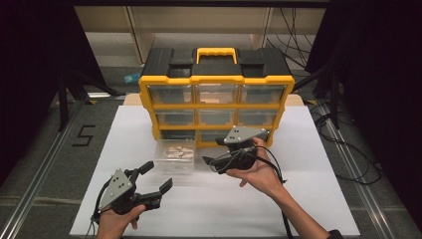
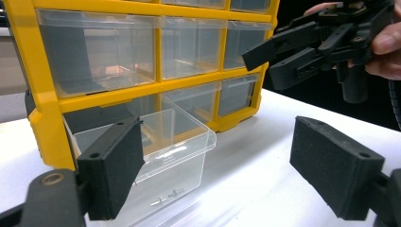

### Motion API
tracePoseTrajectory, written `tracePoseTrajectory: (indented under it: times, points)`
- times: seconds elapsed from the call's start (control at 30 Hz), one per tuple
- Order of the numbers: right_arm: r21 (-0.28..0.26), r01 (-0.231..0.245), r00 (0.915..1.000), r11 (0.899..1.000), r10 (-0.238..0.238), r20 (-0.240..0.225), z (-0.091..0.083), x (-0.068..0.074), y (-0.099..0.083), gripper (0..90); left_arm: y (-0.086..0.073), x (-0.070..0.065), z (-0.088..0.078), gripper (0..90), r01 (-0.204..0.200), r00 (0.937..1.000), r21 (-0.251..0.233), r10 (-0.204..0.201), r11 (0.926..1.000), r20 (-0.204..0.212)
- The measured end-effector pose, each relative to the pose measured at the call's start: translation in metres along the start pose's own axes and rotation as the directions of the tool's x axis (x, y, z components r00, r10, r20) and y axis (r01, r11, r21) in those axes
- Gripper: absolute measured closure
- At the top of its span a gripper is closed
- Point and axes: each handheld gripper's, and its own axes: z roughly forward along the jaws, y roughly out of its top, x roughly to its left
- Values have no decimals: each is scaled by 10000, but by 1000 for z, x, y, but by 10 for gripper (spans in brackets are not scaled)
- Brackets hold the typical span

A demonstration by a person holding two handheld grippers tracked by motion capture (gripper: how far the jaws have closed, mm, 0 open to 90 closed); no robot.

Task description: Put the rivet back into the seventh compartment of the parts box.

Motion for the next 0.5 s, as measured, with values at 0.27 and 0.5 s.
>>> tracePoseTrajectory:
  times: [0.27,0.5]
  points:
    - [-378,-462,9988,9982,455,-184,-15,2,-13,259,-1,-2,2,179,267,9996,-292,-264,9992,96]
    - [-882,-716,9974,9935,723,56,-28,1,-28,249,0,2,-2,179,-407,9991,314,404,9987,116]
